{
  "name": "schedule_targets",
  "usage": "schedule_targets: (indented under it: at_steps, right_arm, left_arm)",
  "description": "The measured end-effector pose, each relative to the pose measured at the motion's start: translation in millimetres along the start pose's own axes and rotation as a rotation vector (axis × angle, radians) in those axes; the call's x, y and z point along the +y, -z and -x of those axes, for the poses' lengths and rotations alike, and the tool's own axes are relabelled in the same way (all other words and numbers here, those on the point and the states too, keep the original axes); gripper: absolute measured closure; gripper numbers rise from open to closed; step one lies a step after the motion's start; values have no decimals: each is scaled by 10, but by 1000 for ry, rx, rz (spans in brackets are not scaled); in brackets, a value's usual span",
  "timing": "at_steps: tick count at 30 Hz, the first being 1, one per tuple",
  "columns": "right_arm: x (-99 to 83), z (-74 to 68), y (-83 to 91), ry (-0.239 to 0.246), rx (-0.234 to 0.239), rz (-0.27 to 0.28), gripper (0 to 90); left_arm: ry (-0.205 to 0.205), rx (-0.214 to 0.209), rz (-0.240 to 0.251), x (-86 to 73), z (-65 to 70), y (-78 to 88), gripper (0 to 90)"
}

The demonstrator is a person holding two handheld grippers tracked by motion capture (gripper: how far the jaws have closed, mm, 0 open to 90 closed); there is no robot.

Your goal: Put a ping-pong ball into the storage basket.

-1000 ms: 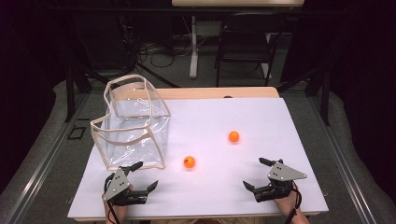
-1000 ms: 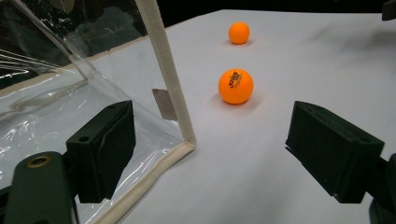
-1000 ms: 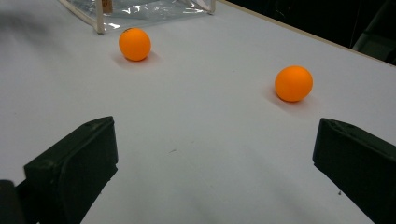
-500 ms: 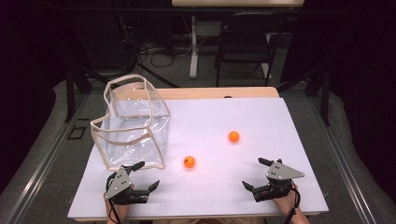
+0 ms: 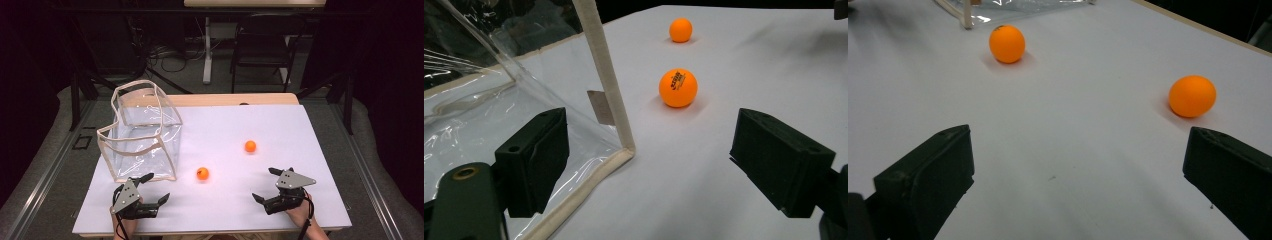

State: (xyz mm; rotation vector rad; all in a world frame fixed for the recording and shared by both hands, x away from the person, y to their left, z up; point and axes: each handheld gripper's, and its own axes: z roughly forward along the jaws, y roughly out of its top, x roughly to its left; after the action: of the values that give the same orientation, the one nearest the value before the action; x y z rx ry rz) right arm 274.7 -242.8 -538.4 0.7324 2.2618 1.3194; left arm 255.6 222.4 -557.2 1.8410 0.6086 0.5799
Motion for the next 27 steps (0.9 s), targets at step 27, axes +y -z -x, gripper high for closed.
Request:
schedule_targets:
  at_steps: [27]
  right_arm:
    - [338,-15,-300,12,51,-50,0]
  left_arm:
    - [-20,-28,-6,14,19,-42,157]
